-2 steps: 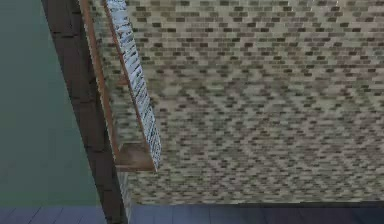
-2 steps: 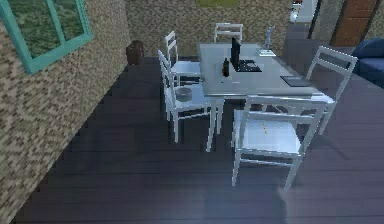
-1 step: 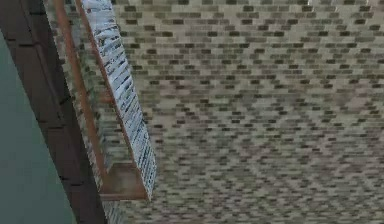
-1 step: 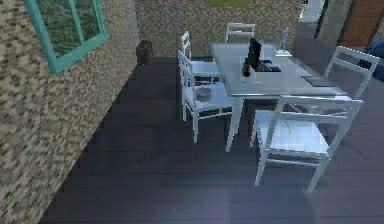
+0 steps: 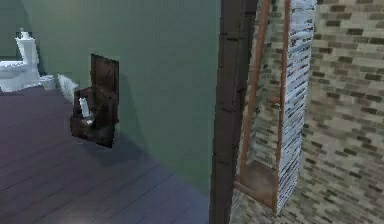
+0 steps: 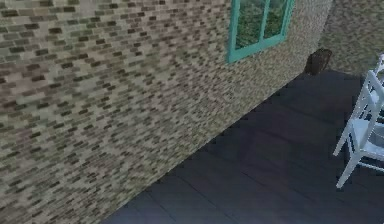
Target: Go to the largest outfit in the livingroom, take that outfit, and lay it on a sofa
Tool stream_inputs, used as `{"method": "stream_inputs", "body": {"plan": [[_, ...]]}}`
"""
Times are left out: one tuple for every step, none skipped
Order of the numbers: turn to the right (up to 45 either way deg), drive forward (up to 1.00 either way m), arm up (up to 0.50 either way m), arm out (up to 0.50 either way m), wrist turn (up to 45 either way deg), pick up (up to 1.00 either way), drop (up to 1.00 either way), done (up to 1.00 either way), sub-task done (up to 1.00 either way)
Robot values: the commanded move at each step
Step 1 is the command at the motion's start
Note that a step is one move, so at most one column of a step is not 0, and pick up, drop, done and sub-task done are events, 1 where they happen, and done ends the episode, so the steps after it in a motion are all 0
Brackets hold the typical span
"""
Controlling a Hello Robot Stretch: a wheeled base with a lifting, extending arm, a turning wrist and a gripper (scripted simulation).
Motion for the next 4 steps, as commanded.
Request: {"method": "stream_inputs", "body": {"plan": [[-42.0,0.0,0.0,0.0,0.0,0.0,0.0,0.0,0.0],[0.0,1.0,0.0,0.0,0.0,0.0,0.0,0.0,0.0],[-3.0,0.0,0.0,0.0,0.0,0.0,0.0,0.0,0.0],[0.0,0.15,0.0,0.0,0.0,0.0,0.0,0.0,0.0]]}}
